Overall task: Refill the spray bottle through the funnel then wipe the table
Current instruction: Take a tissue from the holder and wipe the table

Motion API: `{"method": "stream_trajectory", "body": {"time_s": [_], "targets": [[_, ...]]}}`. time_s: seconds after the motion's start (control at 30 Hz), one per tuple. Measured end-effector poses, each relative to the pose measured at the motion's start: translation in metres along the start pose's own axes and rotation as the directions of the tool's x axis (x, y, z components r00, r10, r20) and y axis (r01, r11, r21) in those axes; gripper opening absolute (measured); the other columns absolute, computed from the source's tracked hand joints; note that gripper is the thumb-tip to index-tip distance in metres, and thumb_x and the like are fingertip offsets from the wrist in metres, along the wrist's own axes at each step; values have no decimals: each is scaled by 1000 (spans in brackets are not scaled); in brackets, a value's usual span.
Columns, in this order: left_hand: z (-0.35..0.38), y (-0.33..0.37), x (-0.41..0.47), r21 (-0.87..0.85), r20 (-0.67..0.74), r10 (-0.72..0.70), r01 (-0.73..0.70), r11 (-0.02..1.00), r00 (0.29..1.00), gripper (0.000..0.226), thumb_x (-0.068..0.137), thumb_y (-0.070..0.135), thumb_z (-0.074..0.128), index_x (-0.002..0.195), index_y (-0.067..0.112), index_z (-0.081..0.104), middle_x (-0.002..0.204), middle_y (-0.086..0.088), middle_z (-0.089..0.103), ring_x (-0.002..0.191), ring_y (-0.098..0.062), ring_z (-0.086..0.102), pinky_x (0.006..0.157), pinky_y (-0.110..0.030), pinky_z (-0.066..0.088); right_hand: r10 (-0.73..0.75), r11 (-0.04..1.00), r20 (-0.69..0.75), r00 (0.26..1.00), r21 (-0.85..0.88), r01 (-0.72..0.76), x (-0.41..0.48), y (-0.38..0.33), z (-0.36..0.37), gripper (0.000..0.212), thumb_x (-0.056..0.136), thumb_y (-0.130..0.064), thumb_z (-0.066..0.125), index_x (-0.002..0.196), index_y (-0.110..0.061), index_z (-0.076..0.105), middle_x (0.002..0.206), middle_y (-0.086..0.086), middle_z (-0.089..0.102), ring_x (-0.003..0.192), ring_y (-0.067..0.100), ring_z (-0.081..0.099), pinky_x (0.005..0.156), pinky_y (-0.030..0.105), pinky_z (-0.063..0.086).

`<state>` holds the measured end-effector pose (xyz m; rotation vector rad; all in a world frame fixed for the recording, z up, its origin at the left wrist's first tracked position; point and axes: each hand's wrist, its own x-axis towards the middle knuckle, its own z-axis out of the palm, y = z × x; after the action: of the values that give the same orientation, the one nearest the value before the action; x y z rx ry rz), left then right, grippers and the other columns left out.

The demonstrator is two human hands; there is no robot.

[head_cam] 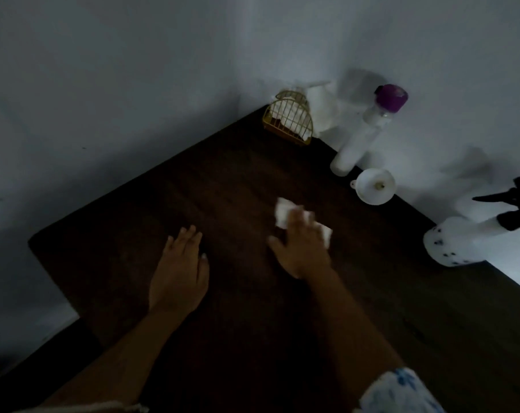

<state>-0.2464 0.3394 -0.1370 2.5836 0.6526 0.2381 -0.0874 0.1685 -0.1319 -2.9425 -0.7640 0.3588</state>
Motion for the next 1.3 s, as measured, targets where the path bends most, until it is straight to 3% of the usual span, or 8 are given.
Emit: {"method": "stream_trajectory", "body": {"time_s": [0.17,0.3,0.43,0.6,0.77,0.9,1.07,1.3], "targets": [[7,14,-28,139,72,23,-33,990,997,58,83,27,26,122,-6,53,134,-23,49,125,-37,46,107,-45,30,111,992,12,994,66,-112,-115,17,15,81,91,-58,28,148,-13,-7,154,11,-16,142,29,-15,115,40,-7],[16,30,-47,124,115,106,-120,985,988,57,79,26,30,118,-7,56,129,-25,52,121,-40,50,106,-38,21,-199,979,-43,979,45,201,-174,-61,51,83,81,-55,39,146,-9,20,152,19,21,138,40,20,114,45,7],[12,34,-54,-95,84,46,-38,995,995,62,83,32,22,127,-1,50,137,-19,47,132,-30,38,111,-28,10,-408,909,-35,912,80,409,-130,-81,38,77,87,-51,36,149,-17,7,157,12,4,142,30,-6,115,44,-2],[14,38,-67,-2,114,75,-75,997,991,60,85,31,29,138,3,37,150,-13,27,141,-26,20,114,-35,6,-82,995,16,996,58,81,-87,-5,13,83,92,-56,34,148,-7,-1,156,15,-6,143,31,-10,116,42,-4],[14,46,-78,-4,118,22,-22,1000,993,52,90,26,33,138,4,37,150,-13,28,142,-26,18,115,-44,1,100,992,-8,995,73,-99,-161,19,18,88,89,-62,30,148,-9,-7,154,12,-20,141,28,-20,113,39,-12],[18,64,-91,-203,36,-1,8,979,999,52,82,19,37,130,2,47,142,-14,42,138,-20,22,111,-46,-10,-86,983,66,994,168,74,-211,-42,35,87,86,-55,39,149,-12,-2,153,11,-17,141,29,-19,116,43,-8],[21,100,-82,-374,-22,109,-109,921,994,42,88,15,44,128,3,50,141,-13,43,137,-15,19,115,-45,-3,-360,928,103,927,-59,367,-165,-42,36,77,88,-50,37,148,-10,12,155,19,8,143,37,2,116,47,1],[19,108,-105,-311,30,31,-20,950,999,46,90,5,50,135,5,41,148,-10,33,135,-8,12,114,-34,-1,-114,993,23,993,46,113,-153,42,5,78,92,-48,36,149,-9,-1,156,13,-10,143,28,-13,118,43,-3]]}}
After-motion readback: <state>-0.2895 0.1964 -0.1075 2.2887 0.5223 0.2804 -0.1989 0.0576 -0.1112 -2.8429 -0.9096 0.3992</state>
